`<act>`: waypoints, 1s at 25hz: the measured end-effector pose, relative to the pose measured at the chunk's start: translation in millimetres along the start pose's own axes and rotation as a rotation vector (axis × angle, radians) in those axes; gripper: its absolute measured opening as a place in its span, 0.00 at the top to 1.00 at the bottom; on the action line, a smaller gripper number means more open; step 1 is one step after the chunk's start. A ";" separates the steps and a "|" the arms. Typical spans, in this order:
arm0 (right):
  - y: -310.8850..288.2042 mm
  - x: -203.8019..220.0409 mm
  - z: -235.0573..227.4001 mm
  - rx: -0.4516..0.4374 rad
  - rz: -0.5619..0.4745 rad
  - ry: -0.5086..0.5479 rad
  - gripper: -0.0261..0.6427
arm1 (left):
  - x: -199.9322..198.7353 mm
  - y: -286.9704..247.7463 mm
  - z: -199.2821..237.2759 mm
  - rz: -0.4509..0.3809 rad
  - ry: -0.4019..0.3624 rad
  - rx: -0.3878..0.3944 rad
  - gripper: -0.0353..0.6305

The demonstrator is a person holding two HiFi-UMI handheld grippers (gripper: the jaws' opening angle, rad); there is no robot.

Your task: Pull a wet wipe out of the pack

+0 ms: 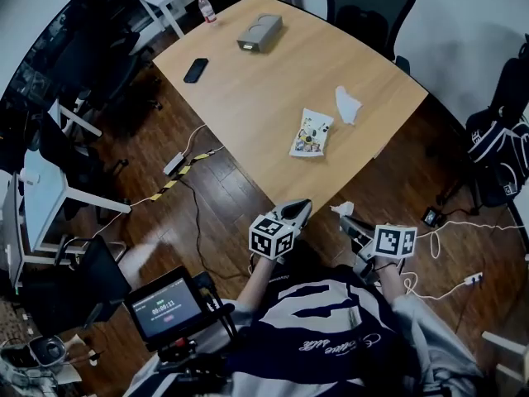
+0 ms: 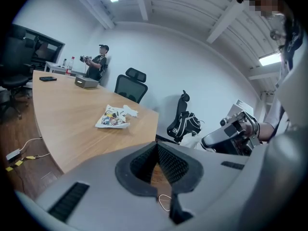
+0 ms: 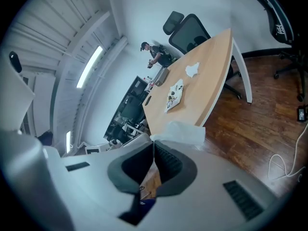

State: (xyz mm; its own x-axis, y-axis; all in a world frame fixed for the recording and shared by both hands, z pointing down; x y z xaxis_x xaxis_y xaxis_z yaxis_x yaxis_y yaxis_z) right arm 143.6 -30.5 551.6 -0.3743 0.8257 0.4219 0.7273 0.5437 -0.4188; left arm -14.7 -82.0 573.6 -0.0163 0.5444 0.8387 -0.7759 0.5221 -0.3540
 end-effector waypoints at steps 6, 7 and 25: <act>52.6 34.9 -2.5 -0.036 -0.016 -0.005 0.95 | 14.8 13.0 -54.6 -0.030 0.034 -0.035 0.94; 64.2 41.6 -3.8 -0.037 -0.017 -0.002 0.95 | 19.4 15.1 -67.1 -0.037 0.047 -0.038 0.94; 134.6 159.0 0.2 -0.121 0.098 0.004 0.95 | 106.2 113.8 -202.3 -0.081 0.143 -0.167 0.94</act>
State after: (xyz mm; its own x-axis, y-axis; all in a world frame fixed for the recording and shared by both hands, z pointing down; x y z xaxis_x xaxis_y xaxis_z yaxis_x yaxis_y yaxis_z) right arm 181.9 174.0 562.2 -0.2965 0.8731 0.3871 0.8241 0.4387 -0.3583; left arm 22.8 168.0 538.7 0.1405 0.5775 0.8042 -0.6561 0.6626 -0.3612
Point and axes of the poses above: the fingertips, and each gripper's own axes: y backward along the fingers, z to its left, x out of its underside, the point moved 5 cm from there along y, backward along the fingers, and after that the axes turned 1 degree about -z, right-handed, at the moved point
